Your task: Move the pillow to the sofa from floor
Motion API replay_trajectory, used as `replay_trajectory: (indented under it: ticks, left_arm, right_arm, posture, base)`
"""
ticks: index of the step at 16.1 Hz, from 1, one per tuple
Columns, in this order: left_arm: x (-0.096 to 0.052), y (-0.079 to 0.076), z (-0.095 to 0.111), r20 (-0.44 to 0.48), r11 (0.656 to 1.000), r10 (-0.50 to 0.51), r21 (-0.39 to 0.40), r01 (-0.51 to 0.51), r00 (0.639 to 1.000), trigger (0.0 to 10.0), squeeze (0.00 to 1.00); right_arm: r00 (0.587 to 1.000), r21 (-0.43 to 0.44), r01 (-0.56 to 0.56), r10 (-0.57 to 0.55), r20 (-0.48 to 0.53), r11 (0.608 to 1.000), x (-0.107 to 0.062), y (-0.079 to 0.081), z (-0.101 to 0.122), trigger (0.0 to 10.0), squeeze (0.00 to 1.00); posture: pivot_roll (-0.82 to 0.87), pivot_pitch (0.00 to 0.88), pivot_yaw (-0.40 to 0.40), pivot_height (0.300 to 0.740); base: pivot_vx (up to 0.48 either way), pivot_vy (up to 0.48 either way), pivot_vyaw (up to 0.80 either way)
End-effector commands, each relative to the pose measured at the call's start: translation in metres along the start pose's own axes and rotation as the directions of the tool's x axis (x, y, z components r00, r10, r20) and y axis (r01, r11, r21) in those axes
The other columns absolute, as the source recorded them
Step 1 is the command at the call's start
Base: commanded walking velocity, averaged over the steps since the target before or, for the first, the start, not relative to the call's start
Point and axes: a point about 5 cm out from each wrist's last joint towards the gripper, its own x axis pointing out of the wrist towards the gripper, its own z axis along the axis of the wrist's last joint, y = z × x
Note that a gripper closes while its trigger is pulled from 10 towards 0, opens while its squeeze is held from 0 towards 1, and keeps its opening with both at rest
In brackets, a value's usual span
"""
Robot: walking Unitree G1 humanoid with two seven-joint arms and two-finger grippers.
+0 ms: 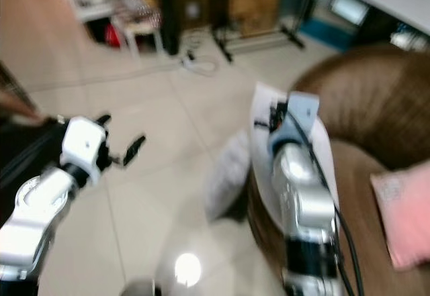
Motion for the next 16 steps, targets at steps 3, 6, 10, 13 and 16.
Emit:
replay_trajectory:
  ticks: [3,6,10,13,16]
  left_arm:
    - [0.002,-0.005,0.001,0.005,1.0,-0.016,-0.005,0.016,1.0,10.0,0.0]
    - [0.002,-0.005,0.0,0.004,1.0,-0.019,-0.005,0.019,1.0,10.0,0.0]
    - [0.002,-0.006,0.001,0.006,1.0,-0.025,-0.006,0.025,1.0,10.0,0.0]
    - [0.002,-0.002,0.003,0.029,0.999,0.013,-0.038,-0.012,1.0,10.0,0.0]
    - [0.002,-0.001,0.005,0.043,0.999,0.019,-0.032,-0.018,0.999,10.0,0.0]
  right_arm:
    - [0.998,0.033,0.017,-0.019,0.065,0.999,-0.005,-0.005,0.008,10.0,0.0]
    - [0.993,0.203,-0.015,-0.009,0.116,0.979,-0.008,-0.002,0.018,10.0,0.0]
    - [0.996,0.183,-0.019,0.002,0.093,0.983,-0.01,0.0,0.011,10.0,0.0]
    - [0.997,0.198,-0.071,0.061,0.057,0.978,-0.012,0.01,0.003,10.0,0.0]
    - [0.993,0.21,-0.105,0.093,0.066,0.972,-0.012,0.015,0.004,10.0,0.0]
  posture:
    - [-0.05,0.0,-0.017,0.74]
    - [-0.06,0.0,-0.011,0.74]
    - [-0.06,0.0,-0.006,0.74]
    - [-0.06,0.0,-0.006,0.74]
    - [-0.05,0.0,-0.009,0.74]
  base:
    - [0.0,0.0,0.0]
    - [0.0,0.0,0.0]
    - [0.0,0.0,0.0]
    - [0.0,0.0,-0.25]
    - [0.0,0.0,-0.8]
